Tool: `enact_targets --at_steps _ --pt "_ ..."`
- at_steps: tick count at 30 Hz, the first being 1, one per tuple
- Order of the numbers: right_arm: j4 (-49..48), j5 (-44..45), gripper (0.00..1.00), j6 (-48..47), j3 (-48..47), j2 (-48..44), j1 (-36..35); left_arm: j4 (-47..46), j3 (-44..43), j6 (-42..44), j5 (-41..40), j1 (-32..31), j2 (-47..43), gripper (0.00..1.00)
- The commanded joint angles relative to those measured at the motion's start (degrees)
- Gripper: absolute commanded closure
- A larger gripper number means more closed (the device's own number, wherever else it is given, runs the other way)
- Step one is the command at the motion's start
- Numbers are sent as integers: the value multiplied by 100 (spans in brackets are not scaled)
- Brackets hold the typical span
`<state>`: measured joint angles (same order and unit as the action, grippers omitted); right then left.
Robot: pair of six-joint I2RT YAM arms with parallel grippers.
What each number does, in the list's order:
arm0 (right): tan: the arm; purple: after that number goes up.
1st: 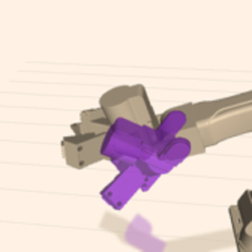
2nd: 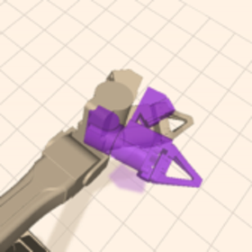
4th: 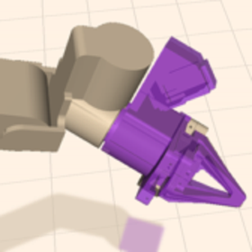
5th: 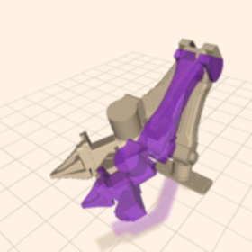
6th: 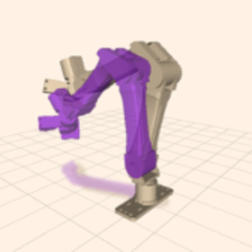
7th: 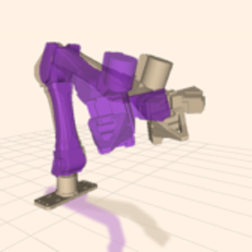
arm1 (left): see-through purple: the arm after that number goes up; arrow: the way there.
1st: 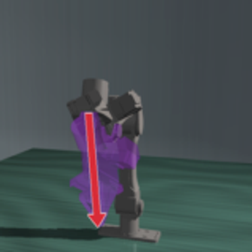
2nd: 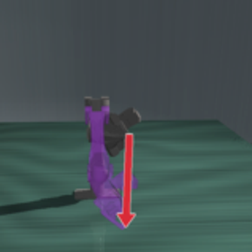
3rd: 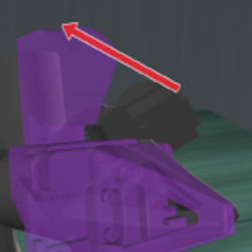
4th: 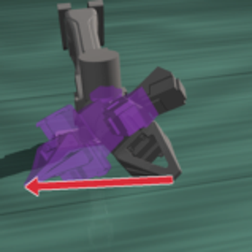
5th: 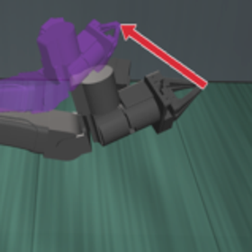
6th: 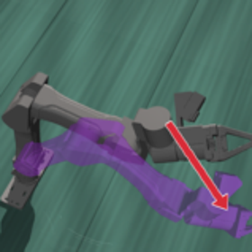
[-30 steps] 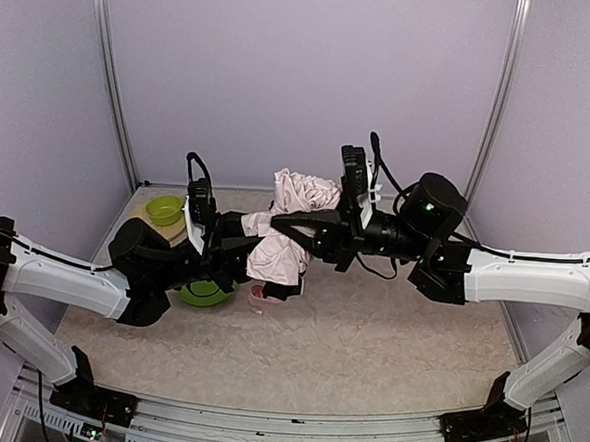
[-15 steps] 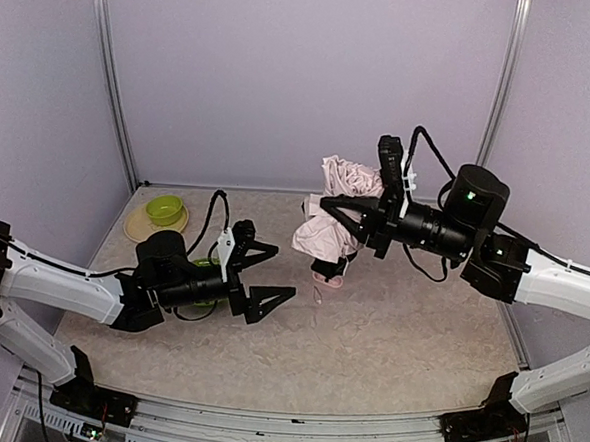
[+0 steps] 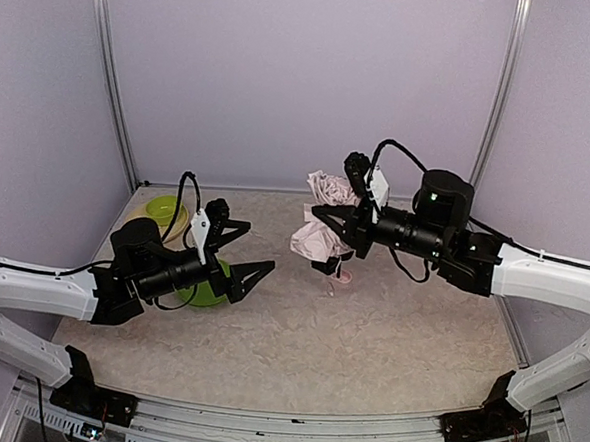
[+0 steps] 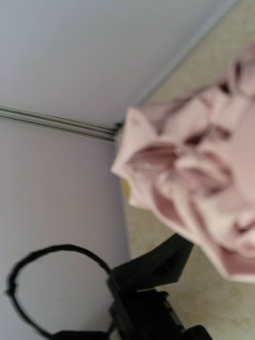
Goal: Put away the umbrella
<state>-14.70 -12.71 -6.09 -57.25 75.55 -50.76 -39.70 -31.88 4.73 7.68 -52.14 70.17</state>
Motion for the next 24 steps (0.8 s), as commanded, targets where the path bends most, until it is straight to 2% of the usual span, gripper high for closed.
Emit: enact_targets --at_steps 1,2,4,6,10,12,14,16,19,21,24 --pt "-1283 55 100 -51 736 227 31 115 144 36 -148 135 -141 1" --pt "-1764 8 100 146 1230 352 49 128 154 22 -141 146 -125 1" --pt "-3321 -143 100 430 2216 740 60 129 170 11 -112 168 -107 1" --pt "-4305 -171 100 752 2837 1426 62 109 163 -6 -78 177 -59 1" --pt "-5376 -219 98 1060 3255 2777 58 77 116 -32 -32 204 49 1" --pt "-6066 -171 97 1150 3510 3086 70 83 91 -29 -26 206 60 1" --pt "-6316 -117 96 1251 3633 3127 109 94 86 -13 -21 213 61 1" --pt "-5679 -188 96 1188 3359 2898 126 143 73 26 -26 213 75 1" --pt "-3786 -381 94 1009 2525 2412 119 232 40 65 -54 213 114 1" --pt "-2927 -540 93 1107 2048 2146 151 231 45 58 -72 213 84 1" --pt "-1677 -1624 88 1701 1218 2003 388 259 62 36 -124 213 1 1"
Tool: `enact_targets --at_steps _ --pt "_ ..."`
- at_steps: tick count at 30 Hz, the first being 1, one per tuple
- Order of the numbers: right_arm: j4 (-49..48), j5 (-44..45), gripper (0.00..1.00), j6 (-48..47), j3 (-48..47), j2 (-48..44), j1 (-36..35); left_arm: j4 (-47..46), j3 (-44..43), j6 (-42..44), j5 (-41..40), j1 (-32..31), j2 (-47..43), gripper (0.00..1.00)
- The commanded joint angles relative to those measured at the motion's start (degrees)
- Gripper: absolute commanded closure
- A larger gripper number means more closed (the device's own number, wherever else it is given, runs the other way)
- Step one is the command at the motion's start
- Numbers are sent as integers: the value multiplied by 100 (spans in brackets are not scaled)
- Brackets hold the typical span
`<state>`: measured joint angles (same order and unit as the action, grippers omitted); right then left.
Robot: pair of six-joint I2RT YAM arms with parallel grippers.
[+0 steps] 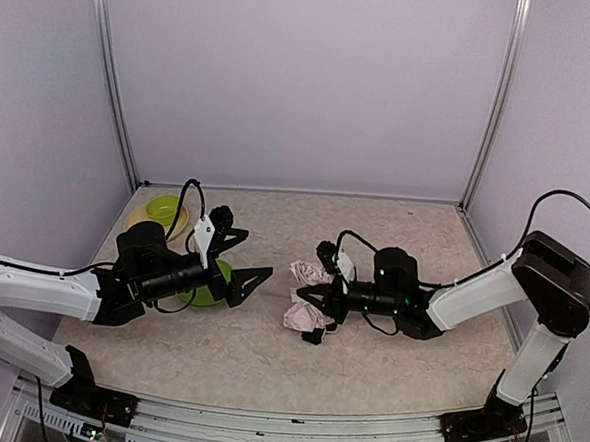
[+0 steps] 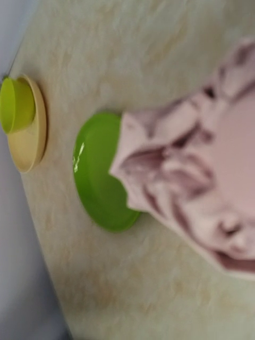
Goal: Put away the umbrella
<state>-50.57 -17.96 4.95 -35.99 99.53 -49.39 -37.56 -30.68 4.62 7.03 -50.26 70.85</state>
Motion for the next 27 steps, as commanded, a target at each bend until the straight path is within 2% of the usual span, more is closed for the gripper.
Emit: enact_targets --at_steps 1,4,6,9,11,13,16,19,23,27 --pt "2169 -1449 86 801 -1196 -368 307 95 -65 22 -137 32 -97 1" --pt "3536 -1759 82 1336 -1933 -239 354 438 -208 -122 -493 87 -171 1" --pt "3824 -1980 81 1905 -2157 -92 444 672 -300 -220 -608 152 -225 1" --pt "2787 -2787 76 3182 -1891 233 651 868 -397 -382 -589 233 -248 1" --pt "2422 -2991 73 3638 -1888 569 806 943 -440 -427 -586 251 -224 1" --pt "2594 -3011 70 3576 -2091 935 905 985 -456 -474 -599 260 -196 1" --pt "3068 -2764 49 3345 -2349 1326 1059 1069 -466 -521 -589 275 -184 1" --pt "3473 -2175 36 3111 -2372 1431 1208 1119 -434 -503 -624 297 -247 1" --pt "4312 -1350 34 2634 -2553 1344 1256 1130 -402 -442 -664 315 -246 1" --pt "5013 -632 27 2223 -2784 1057 1241 1172 -435 -451 -674 315 -128 1"
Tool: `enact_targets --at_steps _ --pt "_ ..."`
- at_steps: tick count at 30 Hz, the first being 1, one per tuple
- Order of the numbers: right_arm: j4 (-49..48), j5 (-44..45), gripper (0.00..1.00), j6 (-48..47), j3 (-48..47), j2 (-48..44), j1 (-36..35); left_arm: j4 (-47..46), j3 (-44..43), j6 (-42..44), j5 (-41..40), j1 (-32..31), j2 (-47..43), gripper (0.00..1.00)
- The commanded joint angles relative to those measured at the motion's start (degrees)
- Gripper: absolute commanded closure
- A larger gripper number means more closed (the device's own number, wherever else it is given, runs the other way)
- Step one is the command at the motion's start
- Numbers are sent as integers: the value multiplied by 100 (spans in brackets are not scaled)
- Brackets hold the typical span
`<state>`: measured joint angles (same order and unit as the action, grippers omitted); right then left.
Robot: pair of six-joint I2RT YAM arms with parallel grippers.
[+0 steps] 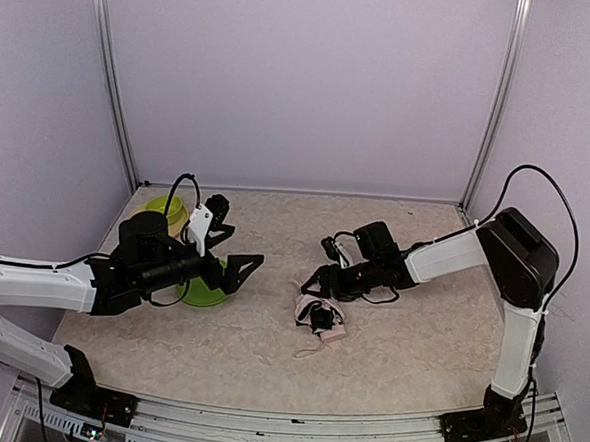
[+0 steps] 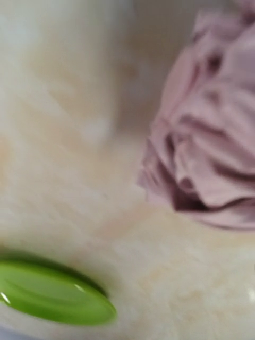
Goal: Put away the umbrella
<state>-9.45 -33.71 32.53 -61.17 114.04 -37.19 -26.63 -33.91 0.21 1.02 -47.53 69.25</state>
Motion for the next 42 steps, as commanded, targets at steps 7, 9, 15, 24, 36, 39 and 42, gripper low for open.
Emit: enact_targets --at_steps 7,9,15,24,36,39,42 --pt "1619 1826 22 -1007 -363 -1275 1 83 -129 46 -63 44 63 1" --pt "1629 1682 20 -1102 -344 -1553 6 101 -129 81 -98 57 67 1" --pt "1498 2317 15 -1583 169 -2520 676 482 -326 -218 -394 542 275 1" --pt "-929 2946 13 -2230 2827 -4656 3045 57 -80 -922 -886 2546 238 1" --pt "-5821 4175 4 -3341 5690 -4622 3330 -2487 1514 -119 -2097 3861 487 1" --pt "-6606 3943 3 -3486 5756 -4075 3391 -3425 1959 -43 -1827 4006 724 1" --pt "-7264 3535 2 -3522 5606 -3398 3560 -4299 2246 32 -1381 4205 991 1"
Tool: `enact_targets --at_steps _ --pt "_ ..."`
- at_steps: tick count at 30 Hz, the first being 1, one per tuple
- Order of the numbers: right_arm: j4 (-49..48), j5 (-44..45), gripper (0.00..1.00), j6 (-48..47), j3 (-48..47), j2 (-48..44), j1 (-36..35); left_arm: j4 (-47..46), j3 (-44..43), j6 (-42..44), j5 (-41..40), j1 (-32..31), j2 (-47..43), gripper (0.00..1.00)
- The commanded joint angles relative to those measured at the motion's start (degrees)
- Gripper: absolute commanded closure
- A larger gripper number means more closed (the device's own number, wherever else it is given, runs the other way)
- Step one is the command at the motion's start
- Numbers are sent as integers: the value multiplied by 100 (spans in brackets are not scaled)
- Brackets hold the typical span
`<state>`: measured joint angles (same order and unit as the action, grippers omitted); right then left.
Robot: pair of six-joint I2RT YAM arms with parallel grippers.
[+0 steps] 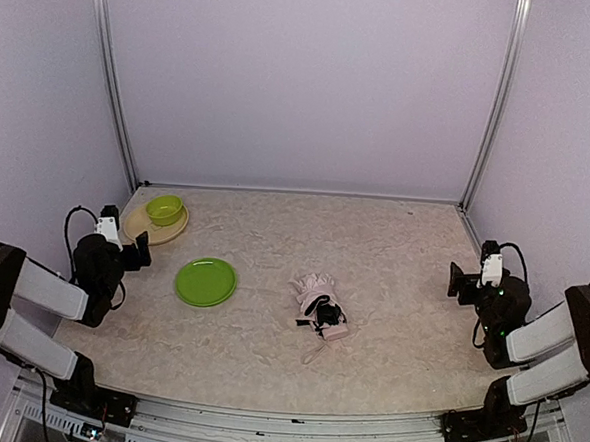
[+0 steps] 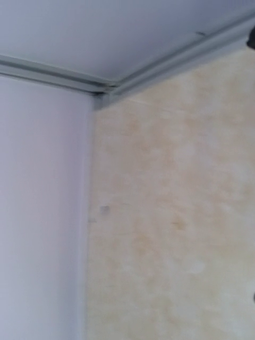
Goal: Put away the umbrella
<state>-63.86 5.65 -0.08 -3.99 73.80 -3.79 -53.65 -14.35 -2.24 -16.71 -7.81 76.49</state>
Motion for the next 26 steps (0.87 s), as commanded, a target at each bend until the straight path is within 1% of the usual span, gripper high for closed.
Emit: enact_targets --at_steps 1,3,4,5,6,7,8,10,11,13,15,26 --pt "-1931 -505 2 -253 -202 897 268 -1780 295 265 566 308 355 1" --pt "-2228 -748 2 -243 -292 1502 324 -1900 274 181 794 463 640 1" --pt "-2653 -830 1 -308 -295 1788 325 -2239 343 172 870 492 857 1" --pt "-2541 -909 1 -292 -338 1743 363 -2700 470 199 946 512 1119 1" --pt "-1953 -947 1 -243 -484 1584 393 -3203 560 215 1024 519 1331 1" --pt "-1709 -971 1 -228 -612 1603 404 -2936 537 214 1058 520 1227 1" --pt "-1695 -1026 0 -261 -706 1678 405 -2570 414 187 1053 527 1160 1" --pt "-1060 -1107 0 -279 -961 1620 417 -2391 241 231 1092 512 1239 1" --pt "-1168 -1043 0 -233 -946 1663 429 -2159 152 207 1026 509 1209 1" --pt "-1055 -1003 0 -220 -964 1635 432 -2148 88 181 943 511 1269 1" --pt "-1207 -936 0 -228 -929 1674 432 -1958 13 149 935 541 1245 1" --pt "-1136 -990 0 -229 -956 1659 436 -1996 11 145 970 560 1267 1"
